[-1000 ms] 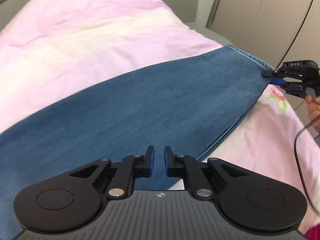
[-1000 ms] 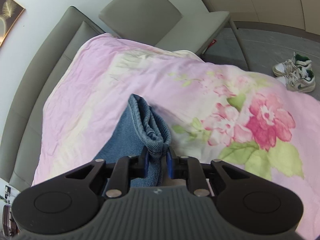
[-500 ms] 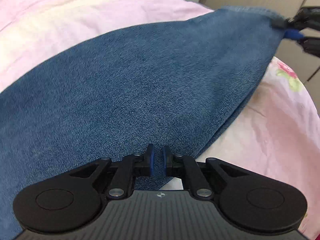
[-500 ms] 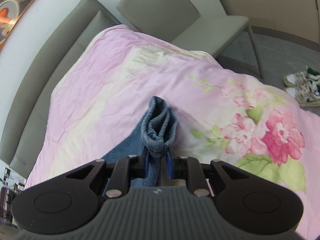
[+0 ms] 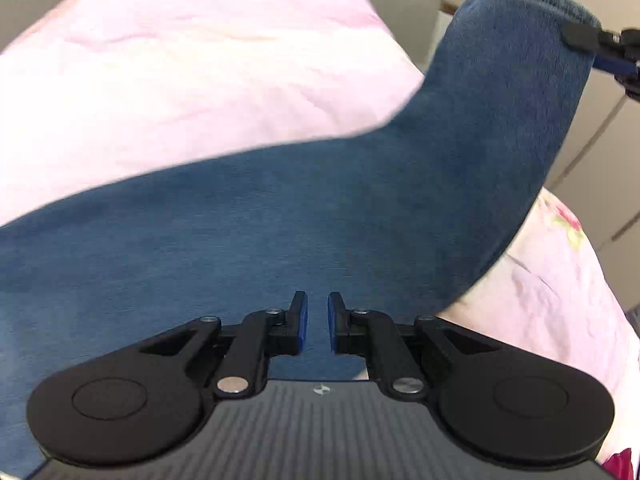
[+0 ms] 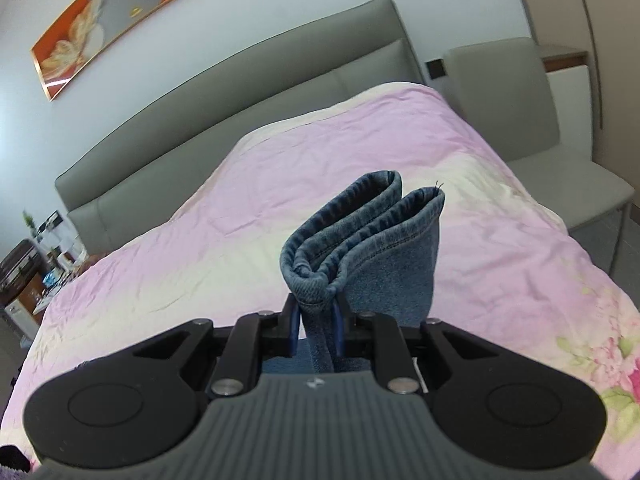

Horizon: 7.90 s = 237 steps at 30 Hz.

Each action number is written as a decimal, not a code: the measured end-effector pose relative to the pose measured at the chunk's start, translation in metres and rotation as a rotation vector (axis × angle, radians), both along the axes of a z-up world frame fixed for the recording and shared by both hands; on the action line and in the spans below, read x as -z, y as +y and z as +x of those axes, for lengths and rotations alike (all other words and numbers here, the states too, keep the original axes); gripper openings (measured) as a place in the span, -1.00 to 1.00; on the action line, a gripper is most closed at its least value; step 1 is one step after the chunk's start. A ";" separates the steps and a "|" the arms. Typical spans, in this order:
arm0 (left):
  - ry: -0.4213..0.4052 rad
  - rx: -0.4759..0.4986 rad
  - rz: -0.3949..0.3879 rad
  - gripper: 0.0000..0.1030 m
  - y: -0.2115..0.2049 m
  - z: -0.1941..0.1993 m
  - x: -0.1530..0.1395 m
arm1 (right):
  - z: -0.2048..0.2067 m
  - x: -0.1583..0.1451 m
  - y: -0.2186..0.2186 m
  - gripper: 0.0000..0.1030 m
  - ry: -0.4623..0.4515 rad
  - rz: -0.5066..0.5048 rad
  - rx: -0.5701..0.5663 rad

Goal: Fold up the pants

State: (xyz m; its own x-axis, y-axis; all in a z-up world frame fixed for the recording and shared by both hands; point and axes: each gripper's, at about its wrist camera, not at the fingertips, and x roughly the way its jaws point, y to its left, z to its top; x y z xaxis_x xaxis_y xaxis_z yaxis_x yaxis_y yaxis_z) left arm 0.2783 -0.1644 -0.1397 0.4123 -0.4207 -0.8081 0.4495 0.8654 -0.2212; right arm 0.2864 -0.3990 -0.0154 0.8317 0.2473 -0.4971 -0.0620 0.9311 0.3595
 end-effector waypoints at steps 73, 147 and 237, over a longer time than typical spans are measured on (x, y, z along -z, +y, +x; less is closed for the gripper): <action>0.117 -0.395 -0.250 0.08 0.149 0.031 0.041 | 0.089 0.191 0.179 -0.87 0.299 -0.342 -0.336; -0.032 -0.266 0.053 -0.82 0.091 -0.008 0.047 | -0.002 0.201 0.133 -0.79 0.252 -0.461 -0.310; -0.341 -0.724 -0.211 -0.05 0.273 -0.046 -0.109 | 0.085 0.157 0.234 -0.21 0.294 -0.697 -0.773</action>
